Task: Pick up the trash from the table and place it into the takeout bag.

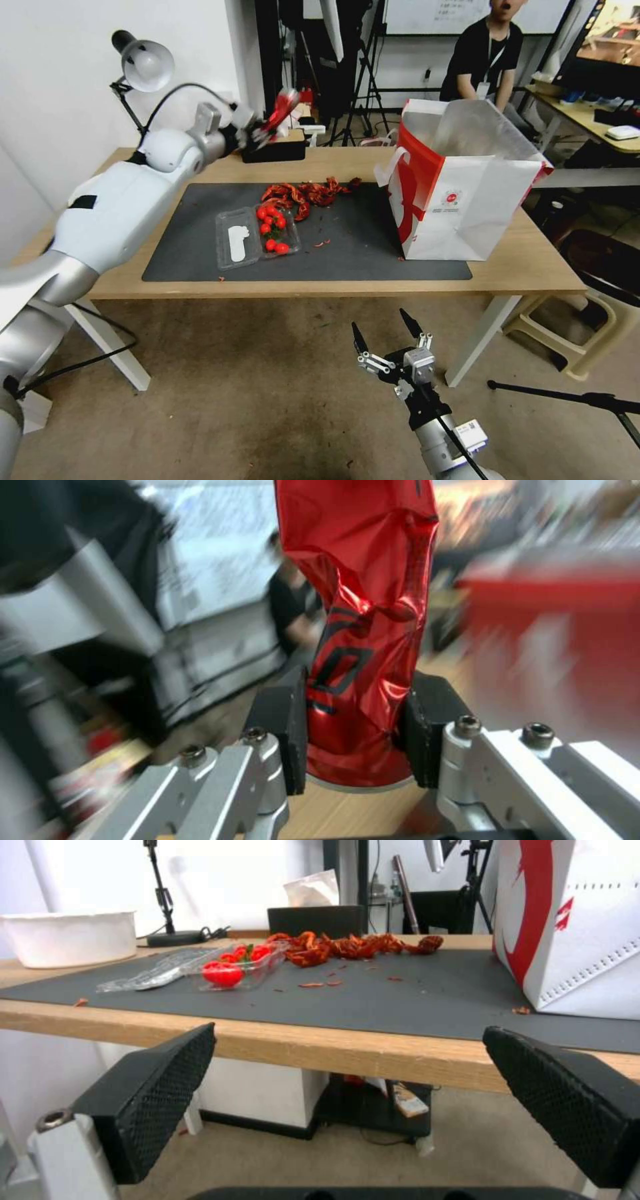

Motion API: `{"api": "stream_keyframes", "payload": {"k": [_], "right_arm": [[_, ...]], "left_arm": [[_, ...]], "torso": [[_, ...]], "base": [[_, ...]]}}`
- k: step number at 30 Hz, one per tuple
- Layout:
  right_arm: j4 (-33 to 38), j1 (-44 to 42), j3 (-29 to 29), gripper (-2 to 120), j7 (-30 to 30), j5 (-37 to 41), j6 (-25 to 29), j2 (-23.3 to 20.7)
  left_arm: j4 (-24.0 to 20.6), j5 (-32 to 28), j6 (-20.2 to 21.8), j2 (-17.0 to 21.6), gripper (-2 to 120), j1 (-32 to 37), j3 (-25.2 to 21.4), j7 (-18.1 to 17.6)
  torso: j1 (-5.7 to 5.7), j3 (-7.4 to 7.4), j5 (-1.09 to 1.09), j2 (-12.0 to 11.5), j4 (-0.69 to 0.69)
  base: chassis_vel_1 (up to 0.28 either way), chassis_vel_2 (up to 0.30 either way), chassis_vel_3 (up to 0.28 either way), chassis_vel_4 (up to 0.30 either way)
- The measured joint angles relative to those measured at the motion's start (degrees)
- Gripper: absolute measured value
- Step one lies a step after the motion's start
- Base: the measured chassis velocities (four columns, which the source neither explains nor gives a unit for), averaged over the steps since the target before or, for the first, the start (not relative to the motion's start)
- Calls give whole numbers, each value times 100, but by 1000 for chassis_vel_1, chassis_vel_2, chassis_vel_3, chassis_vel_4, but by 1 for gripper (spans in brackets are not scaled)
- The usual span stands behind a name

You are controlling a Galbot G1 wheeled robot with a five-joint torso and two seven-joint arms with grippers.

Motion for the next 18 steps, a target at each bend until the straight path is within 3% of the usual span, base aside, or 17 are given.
{"api": "stream_keyframes", "payload": {"k": [8, 18], "right_arm": [[40, -127, 57, 100, 1, -60, 54, 35], [43, -181, 68, 100, -3, -109, 76, 88]], "left_arm": [[-285, -889, -366, -511, 27, -189, 352, 67], [-268, -1403, -305, -1030, 27, -828, 873, 143]], "torso": [[0, 0, -1, 0, 1], [0, 0, -1, 0, 0]], "base": [[0, 0, 0, 0], [0, 0, 0, 0]]}}
